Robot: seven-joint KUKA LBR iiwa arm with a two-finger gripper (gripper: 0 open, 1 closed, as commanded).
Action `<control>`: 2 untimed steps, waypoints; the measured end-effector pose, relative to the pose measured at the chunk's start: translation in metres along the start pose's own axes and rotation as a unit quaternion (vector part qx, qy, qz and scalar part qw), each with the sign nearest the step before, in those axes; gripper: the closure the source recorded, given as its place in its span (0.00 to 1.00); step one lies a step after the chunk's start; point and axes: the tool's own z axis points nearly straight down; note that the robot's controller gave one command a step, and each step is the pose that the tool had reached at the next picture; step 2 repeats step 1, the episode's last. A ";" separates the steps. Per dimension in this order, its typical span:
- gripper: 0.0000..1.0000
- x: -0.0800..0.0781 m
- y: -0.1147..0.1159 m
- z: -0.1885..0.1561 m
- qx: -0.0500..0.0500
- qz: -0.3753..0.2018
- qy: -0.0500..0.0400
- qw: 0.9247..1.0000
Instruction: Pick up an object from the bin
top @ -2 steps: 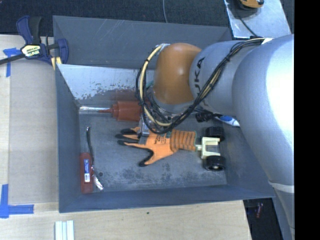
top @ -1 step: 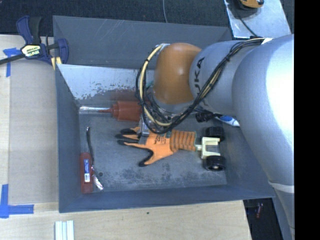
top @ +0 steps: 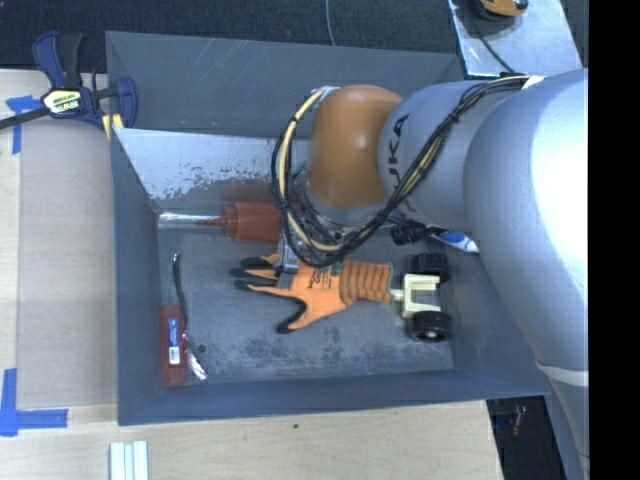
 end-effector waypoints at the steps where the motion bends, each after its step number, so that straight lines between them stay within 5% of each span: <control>1: 1.00 -0.002 -0.002 0.000 -0.001 0.000 0.004 1.000; 2: 1.00 -0.002 -0.002 0.000 -0.001 0.000 0.004 1.000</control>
Offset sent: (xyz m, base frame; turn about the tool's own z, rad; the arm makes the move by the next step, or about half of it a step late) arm 0.0076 0.0036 0.1073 -0.0029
